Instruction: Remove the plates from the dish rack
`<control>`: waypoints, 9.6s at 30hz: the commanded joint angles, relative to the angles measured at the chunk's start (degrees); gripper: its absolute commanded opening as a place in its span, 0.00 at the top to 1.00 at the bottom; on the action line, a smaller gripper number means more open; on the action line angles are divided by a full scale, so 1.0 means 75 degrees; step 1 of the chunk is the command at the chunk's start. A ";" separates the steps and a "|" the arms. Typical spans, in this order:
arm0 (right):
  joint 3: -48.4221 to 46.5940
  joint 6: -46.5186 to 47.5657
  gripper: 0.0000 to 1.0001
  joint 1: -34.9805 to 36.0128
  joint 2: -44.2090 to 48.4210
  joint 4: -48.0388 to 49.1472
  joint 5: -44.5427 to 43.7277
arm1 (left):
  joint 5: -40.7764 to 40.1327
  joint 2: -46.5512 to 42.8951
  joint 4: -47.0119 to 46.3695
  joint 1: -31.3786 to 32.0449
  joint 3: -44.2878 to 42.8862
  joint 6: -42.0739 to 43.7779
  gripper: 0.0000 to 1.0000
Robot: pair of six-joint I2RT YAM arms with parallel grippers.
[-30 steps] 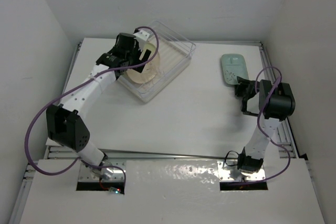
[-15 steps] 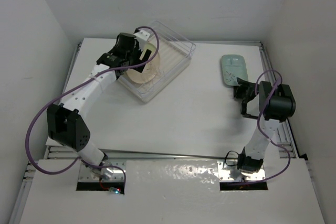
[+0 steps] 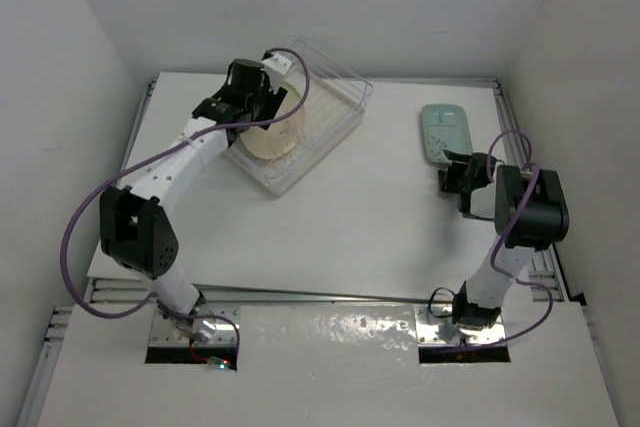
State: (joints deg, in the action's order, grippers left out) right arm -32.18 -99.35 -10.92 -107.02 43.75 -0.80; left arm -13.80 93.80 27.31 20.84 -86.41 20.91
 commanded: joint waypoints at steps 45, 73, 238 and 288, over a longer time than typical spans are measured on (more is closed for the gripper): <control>-0.1029 0.5770 0.41 0.0038 0.3828 -0.3477 0.1935 | 0.1805 0.1346 0.0495 -0.0529 -0.1568 -0.1534 1.00; -0.1099 0.6344 0.41 0.0038 0.4660 -0.3876 0.1653 | 0.2473 0.1099 0.0015 -0.0353 -0.3536 0.0424 1.00; -0.1990 1.0774 0.18 0.1889 0.5586 -0.7403 0.2626 | 0.1523 0.2247 0.0647 -0.1243 -0.3737 -0.0327 0.19; -0.1990 1.0376 0.19 0.1889 0.5586 -0.7403 0.2755 | 0.2836 0.1452 -0.0430 -0.1115 -0.4592 0.0214 1.00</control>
State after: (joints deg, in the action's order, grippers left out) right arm -44.62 -21.04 3.46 -65.19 -13.82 19.05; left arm 6.63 111.42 33.41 12.40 -117.36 22.26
